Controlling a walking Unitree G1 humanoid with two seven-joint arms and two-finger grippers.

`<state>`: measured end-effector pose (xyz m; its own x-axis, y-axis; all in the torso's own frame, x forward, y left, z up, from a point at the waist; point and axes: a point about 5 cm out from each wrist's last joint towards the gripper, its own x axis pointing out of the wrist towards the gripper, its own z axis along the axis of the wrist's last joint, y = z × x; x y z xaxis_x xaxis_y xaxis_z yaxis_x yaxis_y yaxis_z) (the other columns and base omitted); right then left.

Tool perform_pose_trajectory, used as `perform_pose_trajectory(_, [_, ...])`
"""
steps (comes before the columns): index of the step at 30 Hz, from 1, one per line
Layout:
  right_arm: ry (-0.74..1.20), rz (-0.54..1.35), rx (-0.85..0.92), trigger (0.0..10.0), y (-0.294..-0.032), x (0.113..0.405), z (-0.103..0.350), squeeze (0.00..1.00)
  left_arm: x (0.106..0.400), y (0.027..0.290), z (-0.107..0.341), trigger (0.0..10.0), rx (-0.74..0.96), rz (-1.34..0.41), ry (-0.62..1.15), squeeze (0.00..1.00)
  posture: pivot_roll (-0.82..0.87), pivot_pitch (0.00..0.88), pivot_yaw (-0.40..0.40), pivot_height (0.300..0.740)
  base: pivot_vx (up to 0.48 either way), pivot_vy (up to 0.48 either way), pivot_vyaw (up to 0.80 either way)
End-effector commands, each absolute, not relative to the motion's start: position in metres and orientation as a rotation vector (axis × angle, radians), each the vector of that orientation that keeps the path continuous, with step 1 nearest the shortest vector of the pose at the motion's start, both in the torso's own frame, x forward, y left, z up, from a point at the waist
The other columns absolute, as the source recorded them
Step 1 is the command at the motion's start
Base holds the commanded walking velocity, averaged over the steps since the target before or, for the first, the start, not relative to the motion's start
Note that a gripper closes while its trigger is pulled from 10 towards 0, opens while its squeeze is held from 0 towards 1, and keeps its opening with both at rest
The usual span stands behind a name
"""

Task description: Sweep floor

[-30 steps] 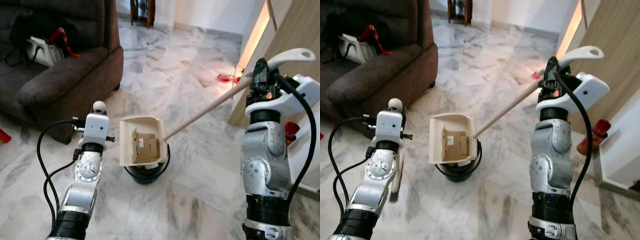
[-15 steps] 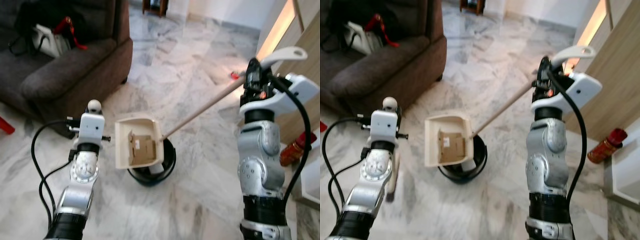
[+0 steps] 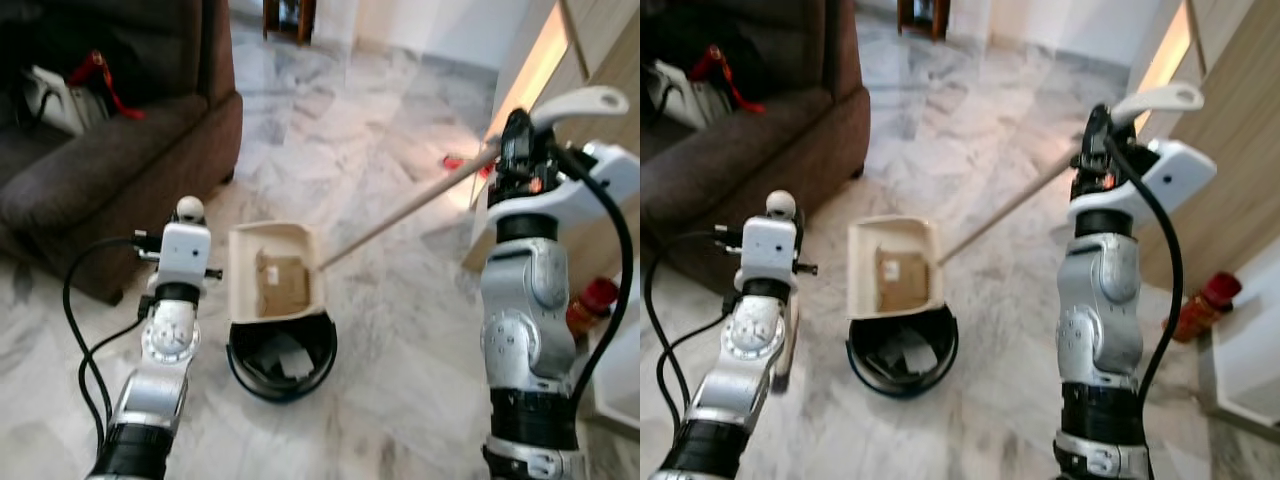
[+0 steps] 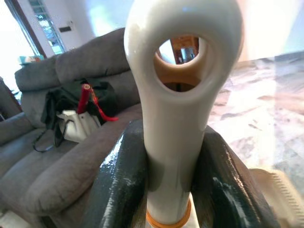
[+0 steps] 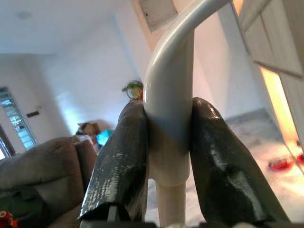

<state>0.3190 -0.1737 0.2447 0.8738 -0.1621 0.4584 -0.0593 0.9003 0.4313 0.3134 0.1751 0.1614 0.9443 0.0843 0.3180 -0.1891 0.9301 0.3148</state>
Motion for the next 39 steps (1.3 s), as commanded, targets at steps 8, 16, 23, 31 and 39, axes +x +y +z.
perform_pose_trajectory(8, [-0.604,-0.059,0.452,10.0,-0.178,0.313,0.264,0.0,0.313,0.168,0.174,10.0,0.353,0.119,-0.369,0.0,0.12,0.088,-0.064,0.74,0.0,0.0,0.0])
perform_pose_trajectory(16, [-0.621,-0.025,0.385,10.0,-0.175,0.312,0.264,0.0,0.313,0.167,0.173,10.0,0.348,0.108,-0.368,0.0,0.12,0.087,-0.063,0.74,0.0,0.0,0.0])
perform_pose_trajectory(23, [-0.652,0.033,0.326,10.0,-0.163,0.309,0.269,0.0,0.313,0.166,0.173,10.0,0.347,0.101,-0.367,0.0,0.12,0.084,-0.062,0.74,0.0,0.0,0.0])
perform_pose_trajectory(31, [-0.732,0.151,0.203,10.0,-0.136,0.299,0.279,0.0,0.313,0.165,0.174,10.0,0.344,0.096,-0.372,0.0,0.12,0.086,-0.064,0.74,0.0,0.0,0.0])
perform_pose_trajectory(39, [-0.763,0.253,0.158,10.0,-0.11,0.287,0.279,0.0,0.312,0.165,0.174,10.0,0.345,0.094,-0.374,0.0,0.12,0.091,-0.063,0.74,0.0,0.0,0.0])
